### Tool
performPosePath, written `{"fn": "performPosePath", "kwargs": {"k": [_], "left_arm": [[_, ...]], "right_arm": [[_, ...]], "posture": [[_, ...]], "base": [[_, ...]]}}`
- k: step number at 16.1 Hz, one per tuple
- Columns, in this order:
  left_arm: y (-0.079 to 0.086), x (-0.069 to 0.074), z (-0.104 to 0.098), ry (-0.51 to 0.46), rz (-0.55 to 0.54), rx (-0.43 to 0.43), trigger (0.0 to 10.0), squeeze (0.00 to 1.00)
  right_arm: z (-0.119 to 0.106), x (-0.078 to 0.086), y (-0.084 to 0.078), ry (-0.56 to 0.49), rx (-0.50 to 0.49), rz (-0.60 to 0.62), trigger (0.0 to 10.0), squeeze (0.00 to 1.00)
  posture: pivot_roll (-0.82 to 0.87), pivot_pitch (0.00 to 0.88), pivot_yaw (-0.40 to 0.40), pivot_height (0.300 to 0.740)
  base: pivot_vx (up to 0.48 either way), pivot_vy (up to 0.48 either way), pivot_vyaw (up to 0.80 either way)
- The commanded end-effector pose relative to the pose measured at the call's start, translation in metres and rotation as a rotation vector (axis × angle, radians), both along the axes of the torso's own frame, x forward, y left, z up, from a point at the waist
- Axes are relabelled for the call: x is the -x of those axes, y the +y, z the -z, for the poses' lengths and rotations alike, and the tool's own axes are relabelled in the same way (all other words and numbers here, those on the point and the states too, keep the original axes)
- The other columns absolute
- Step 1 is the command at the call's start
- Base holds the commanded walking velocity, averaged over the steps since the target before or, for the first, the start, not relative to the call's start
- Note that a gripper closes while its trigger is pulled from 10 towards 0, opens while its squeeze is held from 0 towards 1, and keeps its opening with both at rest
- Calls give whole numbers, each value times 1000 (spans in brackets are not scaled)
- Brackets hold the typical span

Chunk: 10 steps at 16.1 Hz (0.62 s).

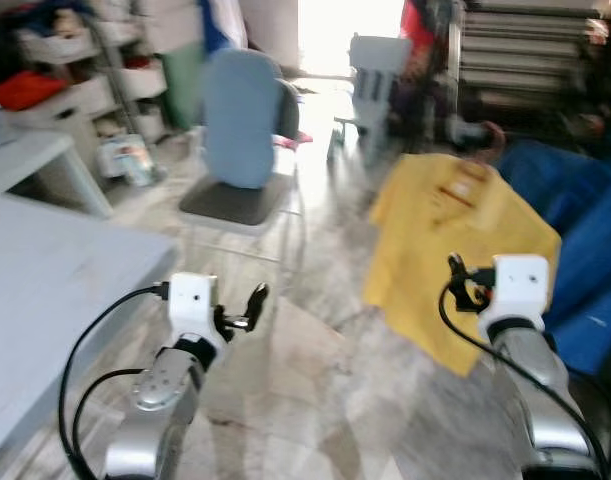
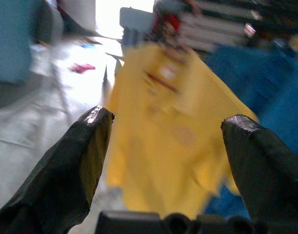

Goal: Hang hanger

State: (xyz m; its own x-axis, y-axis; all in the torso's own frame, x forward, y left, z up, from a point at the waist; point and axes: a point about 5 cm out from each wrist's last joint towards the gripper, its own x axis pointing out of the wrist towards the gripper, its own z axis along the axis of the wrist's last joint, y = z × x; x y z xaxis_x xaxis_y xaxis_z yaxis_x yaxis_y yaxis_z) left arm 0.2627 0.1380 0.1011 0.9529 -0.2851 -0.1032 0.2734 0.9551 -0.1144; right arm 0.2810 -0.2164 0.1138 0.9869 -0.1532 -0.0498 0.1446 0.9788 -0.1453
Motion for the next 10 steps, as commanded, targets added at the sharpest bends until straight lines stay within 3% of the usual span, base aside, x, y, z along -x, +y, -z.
{"fn": "performPosePath", "kwargs": {"k": [1, 3, 5, 10], "left_arm": [[4, -2, -4, -24, -44, -4, 10000, 0], [19, -5, -3, -15, -146, 37, 10000, 0], [19, -6, -5, -26, -112, 32, 10000, 0], [11, -11, -8, -38, -56, 38, 10000, 0]], "right_arm": [[-5, 2, -6, -6, 9, 27, 10000, 0], [-3, 7, -11, 6, 8, 49, 10000, 0], [-4, 7, -10, 12, 4, 44, 10000, 0], [-8, 4, -9, 2, 6, 49, 10000, 0]], "posture": [[-106, 0, 45, 740], [-103, 0, 41, 740], [-104, 0, 42, 740], [-114, 0, 50, 740]], "base": [[0, 0, -756], [0, 0, -753], [0, 0, -788], [333, 0, 0]]}}
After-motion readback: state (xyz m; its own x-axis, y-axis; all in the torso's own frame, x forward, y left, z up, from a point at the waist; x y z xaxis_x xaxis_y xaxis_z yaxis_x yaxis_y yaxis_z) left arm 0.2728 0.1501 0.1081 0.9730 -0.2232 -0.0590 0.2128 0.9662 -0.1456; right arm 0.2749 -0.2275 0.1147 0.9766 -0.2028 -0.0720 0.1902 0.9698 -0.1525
